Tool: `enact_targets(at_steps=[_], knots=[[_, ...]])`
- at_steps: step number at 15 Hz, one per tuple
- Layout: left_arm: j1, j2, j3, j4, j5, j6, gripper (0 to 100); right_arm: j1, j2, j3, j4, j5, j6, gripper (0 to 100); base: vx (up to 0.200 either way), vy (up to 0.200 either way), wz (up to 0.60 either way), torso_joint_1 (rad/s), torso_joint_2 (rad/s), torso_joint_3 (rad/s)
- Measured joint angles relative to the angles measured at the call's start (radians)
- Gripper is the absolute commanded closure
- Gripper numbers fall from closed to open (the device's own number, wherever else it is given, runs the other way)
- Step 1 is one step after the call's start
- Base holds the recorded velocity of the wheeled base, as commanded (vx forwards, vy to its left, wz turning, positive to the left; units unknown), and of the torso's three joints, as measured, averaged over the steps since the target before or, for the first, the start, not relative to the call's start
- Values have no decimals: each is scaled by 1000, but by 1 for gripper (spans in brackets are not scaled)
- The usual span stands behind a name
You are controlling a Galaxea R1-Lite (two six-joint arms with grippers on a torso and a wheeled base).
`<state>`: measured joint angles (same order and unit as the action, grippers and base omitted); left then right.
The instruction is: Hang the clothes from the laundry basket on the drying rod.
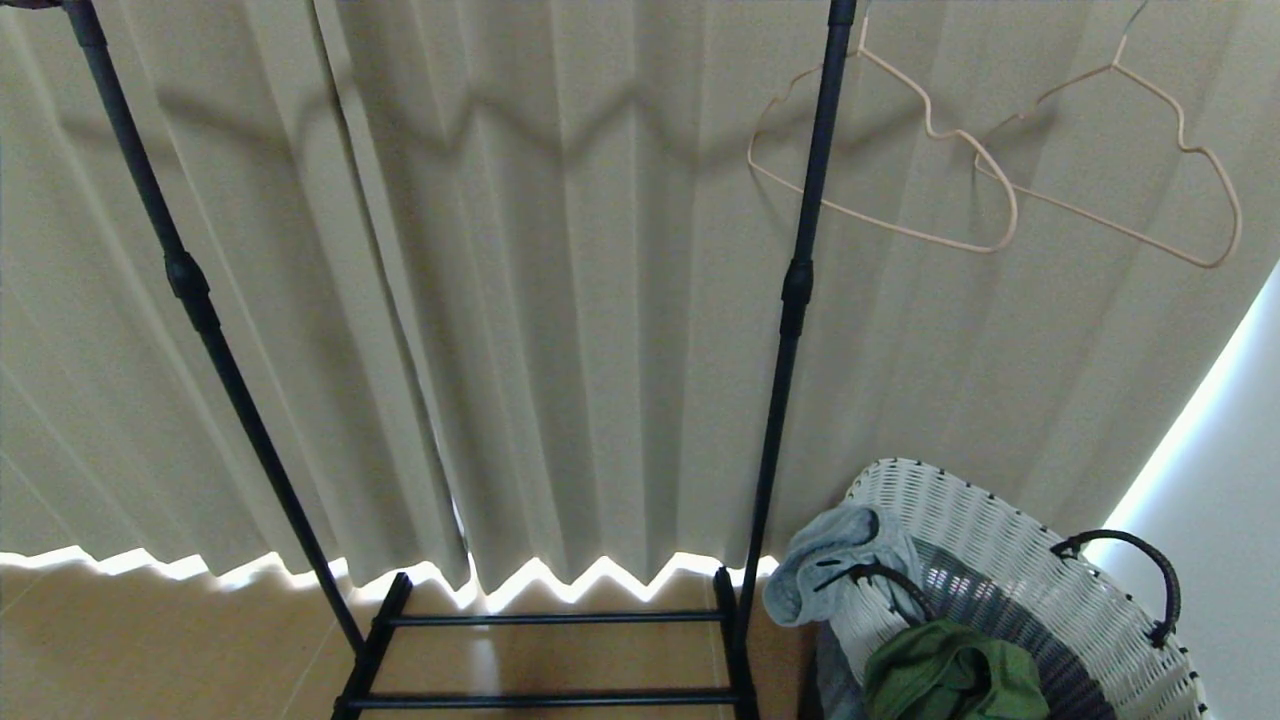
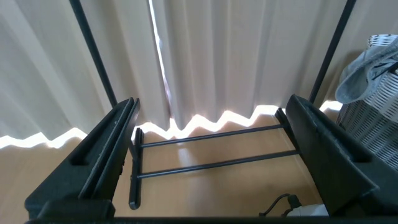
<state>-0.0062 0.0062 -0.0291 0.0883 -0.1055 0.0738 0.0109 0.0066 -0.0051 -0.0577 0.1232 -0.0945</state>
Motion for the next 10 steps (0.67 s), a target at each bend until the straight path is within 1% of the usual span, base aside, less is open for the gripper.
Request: enact_targets(at_steps=[2,4,5,7,10], knots=[[0,0,0,1,-1,0,0,24,58,-53,68,1,-2,0,0,0,0,0,0,0],[0,0,0,0,-1,0,0,59,201,-114,118,0,-7,0,0,0,0,0,0,0],[0,0,0,0,-1,0,0,74,293,-136,121,-1,-9,0,0,0,0,0,0,0],[0,0,0,0,-1,0,0,97,516,-166,82,-1,-16,0,0,0,0,0,0,0],[0,0,0,0,-1,0,0,116,869,-185,-33,-9,-40,0,0,0,0,0,0,0]])
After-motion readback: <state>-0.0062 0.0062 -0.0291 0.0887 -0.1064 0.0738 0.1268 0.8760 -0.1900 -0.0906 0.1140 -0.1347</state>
